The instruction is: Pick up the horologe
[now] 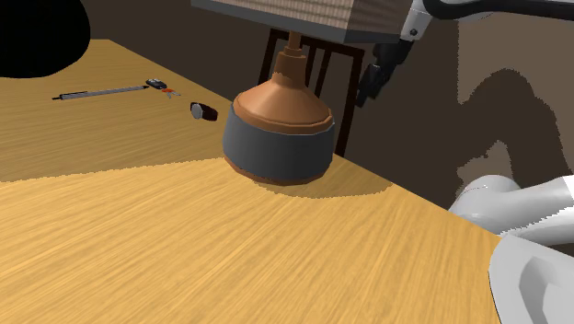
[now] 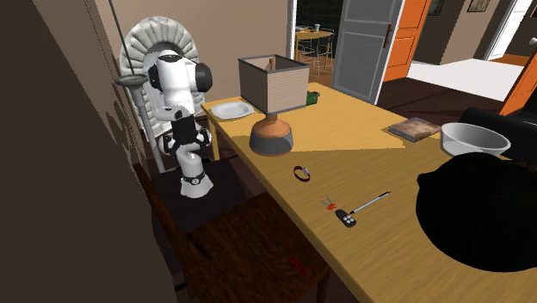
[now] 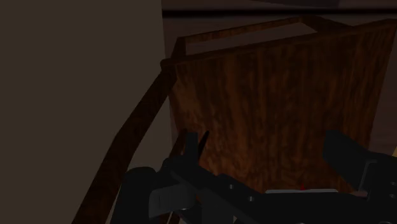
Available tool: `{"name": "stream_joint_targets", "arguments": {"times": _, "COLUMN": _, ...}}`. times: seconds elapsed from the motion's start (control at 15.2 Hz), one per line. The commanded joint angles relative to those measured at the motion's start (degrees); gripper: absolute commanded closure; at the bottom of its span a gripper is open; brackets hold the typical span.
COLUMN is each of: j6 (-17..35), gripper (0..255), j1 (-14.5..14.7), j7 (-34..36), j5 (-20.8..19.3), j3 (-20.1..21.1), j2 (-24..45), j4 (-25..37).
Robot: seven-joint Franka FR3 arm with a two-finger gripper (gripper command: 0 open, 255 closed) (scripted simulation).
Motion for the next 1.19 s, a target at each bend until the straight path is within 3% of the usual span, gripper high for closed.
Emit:
{"name": "stream_joint_targets", "arguments": {"times": 0.0, "j6": 0.0, "gripper": 0, "j1": 0.0, "j7": 0.0, "j5": 0.0, "j3": 0.0, "j2": 0.0, "j4": 0.0}}
{"name": "stream_joint_targets", "arguments": {"times": 0.59, "j6": -0.1, "gripper": 0, "j1": 2.7, "j7": 10.1, "j5": 5.1, "j3": 8.5, "j2": 14.2, "j4": 11.8}}
{"name": "stream_joint_targets", "arguments": {"times": 1.12, "j6": -1.7, "gripper": 0, "j1": 4.3, "j7": 19.3, "j5": 6.2, "j3": 15.3, "j2": 29.1, "j4": 26.7}}
